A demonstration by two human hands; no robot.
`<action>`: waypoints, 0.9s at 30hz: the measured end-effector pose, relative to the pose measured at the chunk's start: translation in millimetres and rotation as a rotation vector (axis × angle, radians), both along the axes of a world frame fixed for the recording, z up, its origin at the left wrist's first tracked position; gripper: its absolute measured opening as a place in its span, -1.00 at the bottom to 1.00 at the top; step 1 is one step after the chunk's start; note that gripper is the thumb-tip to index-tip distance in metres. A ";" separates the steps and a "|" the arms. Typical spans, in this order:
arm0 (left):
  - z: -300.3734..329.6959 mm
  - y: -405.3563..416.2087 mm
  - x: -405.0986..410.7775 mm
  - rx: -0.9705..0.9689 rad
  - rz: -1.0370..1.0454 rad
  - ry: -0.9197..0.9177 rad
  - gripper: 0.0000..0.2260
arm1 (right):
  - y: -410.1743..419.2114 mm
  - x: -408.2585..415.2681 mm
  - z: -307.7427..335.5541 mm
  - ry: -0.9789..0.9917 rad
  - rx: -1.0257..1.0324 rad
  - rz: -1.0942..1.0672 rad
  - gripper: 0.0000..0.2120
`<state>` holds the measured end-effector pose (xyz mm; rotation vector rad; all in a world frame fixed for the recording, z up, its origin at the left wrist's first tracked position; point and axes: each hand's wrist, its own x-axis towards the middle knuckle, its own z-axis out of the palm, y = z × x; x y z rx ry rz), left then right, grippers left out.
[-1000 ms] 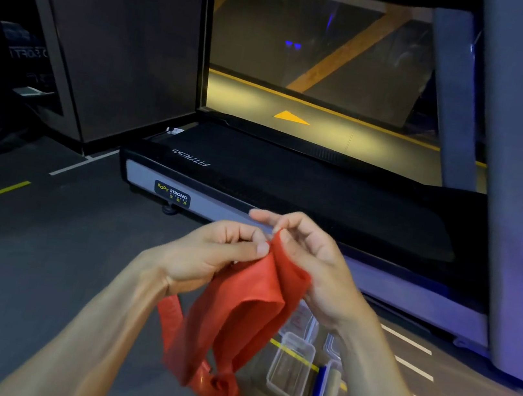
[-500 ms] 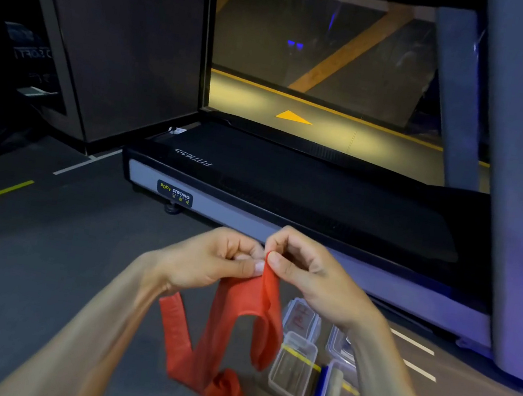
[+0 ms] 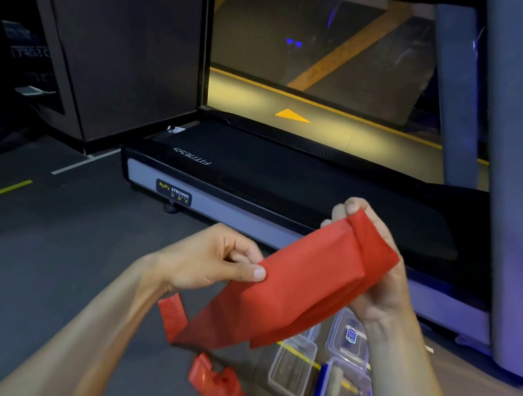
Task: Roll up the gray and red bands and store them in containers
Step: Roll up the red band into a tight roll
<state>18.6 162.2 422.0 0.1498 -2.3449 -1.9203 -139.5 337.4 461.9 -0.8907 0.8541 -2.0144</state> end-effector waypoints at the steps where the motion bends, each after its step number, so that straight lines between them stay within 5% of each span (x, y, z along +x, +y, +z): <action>1: 1.0 0.9 0.0 0.004 0.003 0.007 -0.91 | 0.4 0.7 0.5 -0.013 0.003 -0.003 -0.75; 14: 0.4 9.6 -9.2 -0.094 0.052 0.031 -0.75 | 2.5 5.7 -0.5 0.004 0.004 0.103 -0.79; 20: 2.8 6.9 -4.3 -0.015 0.032 0.025 -0.92 | 4.1 0.9 -0.9 -0.022 -0.019 0.061 -0.88; 27: 3.5 8.2 -5.0 -0.023 0.056 0.035 -0.89 | 3.5 -3.2 -3.4 -0.020 -0.057 0.122 -0.82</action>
